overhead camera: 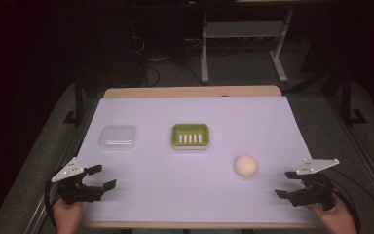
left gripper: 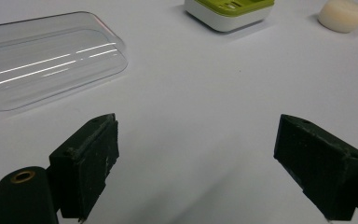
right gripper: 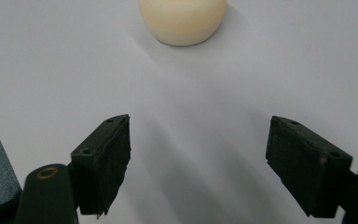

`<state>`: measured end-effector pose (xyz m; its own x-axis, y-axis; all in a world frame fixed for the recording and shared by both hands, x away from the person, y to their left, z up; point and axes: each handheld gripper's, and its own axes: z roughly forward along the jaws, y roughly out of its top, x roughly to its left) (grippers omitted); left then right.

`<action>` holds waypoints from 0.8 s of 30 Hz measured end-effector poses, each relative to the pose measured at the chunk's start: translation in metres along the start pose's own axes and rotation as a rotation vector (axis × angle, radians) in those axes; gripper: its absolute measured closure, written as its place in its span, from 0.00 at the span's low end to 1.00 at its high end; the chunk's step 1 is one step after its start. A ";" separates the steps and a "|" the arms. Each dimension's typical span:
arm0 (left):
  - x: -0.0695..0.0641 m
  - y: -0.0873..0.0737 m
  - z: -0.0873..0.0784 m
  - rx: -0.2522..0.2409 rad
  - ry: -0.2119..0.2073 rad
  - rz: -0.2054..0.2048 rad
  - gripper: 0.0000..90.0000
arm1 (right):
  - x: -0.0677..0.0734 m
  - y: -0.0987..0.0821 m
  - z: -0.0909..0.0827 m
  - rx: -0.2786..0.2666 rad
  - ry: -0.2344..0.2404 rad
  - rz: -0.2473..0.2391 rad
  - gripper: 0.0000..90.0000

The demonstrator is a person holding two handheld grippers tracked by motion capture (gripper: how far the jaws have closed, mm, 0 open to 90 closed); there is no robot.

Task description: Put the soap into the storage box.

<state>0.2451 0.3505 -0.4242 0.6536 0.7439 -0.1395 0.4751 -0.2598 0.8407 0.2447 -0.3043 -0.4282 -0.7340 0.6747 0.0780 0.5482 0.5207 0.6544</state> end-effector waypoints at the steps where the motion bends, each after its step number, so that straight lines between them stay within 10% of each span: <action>1: 0.000 0.000 0.000 -0.001 -0.001 0.001 0.15 | 0.000 0.000 0.000 0.000 0.000 0.000 0.23; 24: 0.001 -0.002 -0.007 -0.024 0.004 0.000 0.15 | -0.002 0.050 0.018 0.066 0.050 -0.050 0.19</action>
<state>0.2407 0.3561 -0.4229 0.6510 0.7466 -0.1371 0.4606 -0.2449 0.8532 0.2807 -0.2708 -0.4091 -0.7790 0.6212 0.0847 0.5346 0.5876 0.6073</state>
